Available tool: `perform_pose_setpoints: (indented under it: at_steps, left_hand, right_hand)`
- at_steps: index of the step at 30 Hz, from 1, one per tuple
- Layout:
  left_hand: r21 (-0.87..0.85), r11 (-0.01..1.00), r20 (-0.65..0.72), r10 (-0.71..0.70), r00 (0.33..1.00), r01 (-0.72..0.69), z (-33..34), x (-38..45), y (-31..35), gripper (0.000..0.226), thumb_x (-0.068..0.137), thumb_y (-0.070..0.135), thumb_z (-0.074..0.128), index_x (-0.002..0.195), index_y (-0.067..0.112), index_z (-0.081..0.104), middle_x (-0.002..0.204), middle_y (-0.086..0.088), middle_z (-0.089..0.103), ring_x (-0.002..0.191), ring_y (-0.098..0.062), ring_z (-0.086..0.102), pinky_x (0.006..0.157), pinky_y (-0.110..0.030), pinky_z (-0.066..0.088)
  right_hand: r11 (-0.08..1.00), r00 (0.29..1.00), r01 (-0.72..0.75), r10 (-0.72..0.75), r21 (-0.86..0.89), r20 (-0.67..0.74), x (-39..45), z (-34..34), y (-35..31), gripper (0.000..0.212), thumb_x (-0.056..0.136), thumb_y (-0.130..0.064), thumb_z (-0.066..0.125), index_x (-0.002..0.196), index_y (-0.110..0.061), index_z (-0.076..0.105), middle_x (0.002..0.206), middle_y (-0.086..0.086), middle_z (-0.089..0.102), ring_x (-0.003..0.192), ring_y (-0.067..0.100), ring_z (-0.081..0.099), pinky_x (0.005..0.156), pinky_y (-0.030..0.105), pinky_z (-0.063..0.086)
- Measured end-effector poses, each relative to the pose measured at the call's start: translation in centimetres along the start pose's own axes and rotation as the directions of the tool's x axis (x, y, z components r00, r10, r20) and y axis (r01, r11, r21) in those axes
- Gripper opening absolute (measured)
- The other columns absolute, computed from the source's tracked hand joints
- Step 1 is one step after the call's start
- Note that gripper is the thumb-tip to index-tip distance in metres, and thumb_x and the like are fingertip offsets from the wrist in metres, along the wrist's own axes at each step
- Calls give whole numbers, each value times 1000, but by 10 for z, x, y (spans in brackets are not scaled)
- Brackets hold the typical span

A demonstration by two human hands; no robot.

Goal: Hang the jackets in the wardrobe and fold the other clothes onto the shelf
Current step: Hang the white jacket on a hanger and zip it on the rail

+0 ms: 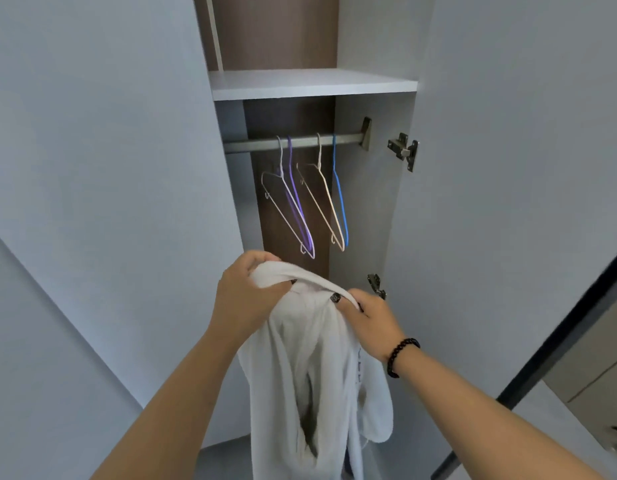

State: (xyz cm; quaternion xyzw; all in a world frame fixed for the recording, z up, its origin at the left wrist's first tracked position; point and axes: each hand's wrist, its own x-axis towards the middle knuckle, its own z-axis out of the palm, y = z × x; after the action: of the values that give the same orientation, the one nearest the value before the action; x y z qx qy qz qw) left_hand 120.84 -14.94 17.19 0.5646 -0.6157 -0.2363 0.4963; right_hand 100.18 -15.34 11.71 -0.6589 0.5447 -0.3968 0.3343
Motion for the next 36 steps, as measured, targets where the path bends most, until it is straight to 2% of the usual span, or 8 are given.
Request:
perform_pose_setpoints:
  at_steps: [4,8,14,17,20,23,29,36]
  left_hand:
    - [214,975,168,-90,982,52,-24,19,-30,7,77,33,76,77,32,69,76,14,68,75,-2,62,66,-17,42]
    - [212,972,257,-159,953,105,-35,36,-49,34,83,36,70,55,19,62,48,11,50,45,-5,44,50,-16,33]
    - [185,983,243,-44,969,-2,-26,64,-53,38,86,31,67,51,24,54,44,13,45,46,-4,43,48,-11,35]
    - [172,985,221,-22,975,-17,-17,73,-55,28,86,30,68,59,25,62,53,7,54,52,-3,50,51,-8,37]
    - [168,986,224,-33,974,-5,-9,86,-57,27,86,30,67,60,30,60,54,10,55,55,2,53,51,-7,38]
    - [58,987,220,-159,963,149,0,97,-65,21,86,32,69,65,27,67,56,10,59,58,-6,55,53,-14,40]
    - [-81,948,225,-283,933,307,22,119,-70,23,86,31,69,63,29,68,58,10,60,53,-2,55,50,-14,42]
    - [-122,924,147,-344,928,362,40,157,-74,21,85,30,70,66,21,66,57,10,57,50,-1,51,47,-13,40]
  right_hand:
    - [999,999,41,-41,0,-2,25,12,-10,39,95,-24,54,61,-15,38,54,-11,32,51,6,29,50,20,25]
    - [998,996,52,-50,-38,68,44,28,-15,41,94,-26,56,60,-11,40,53,-9,31,50,6,28,49,18,25]
    - [997,988,18,-6,-78,151,63,47,-12,49,96,-33,52,71,8,47,60,3,37,48,6,29,46,16,26]
    - [998,979,-35,47,-61,200,77,43,-9,42,90,-36,61,63,-6,49,57,-4,39,50,5,33,49,16,30]
    - [995,979,-43,59,-89,195,101,29,-4,18,80,-26,71,64,-23,63,68,-4,65,67,8,61,71,23,53]
    - [989,990,-73,87,-126,113,134,11,4,19,83,-12,64,68,-23,65,73,-3,72,73,11,69,82,35,57]
    - [981,966,-105,62,-163,-251,212,-19,19,12,90,-11,57,85,-17,66,84,1,69,81,16,63,79,23,49]
    - [956,923,-269,221,-118,-314,310,-28,36,30,91,-15,59,119,-9,53,125,10,54,100,21,55,82,24,40]
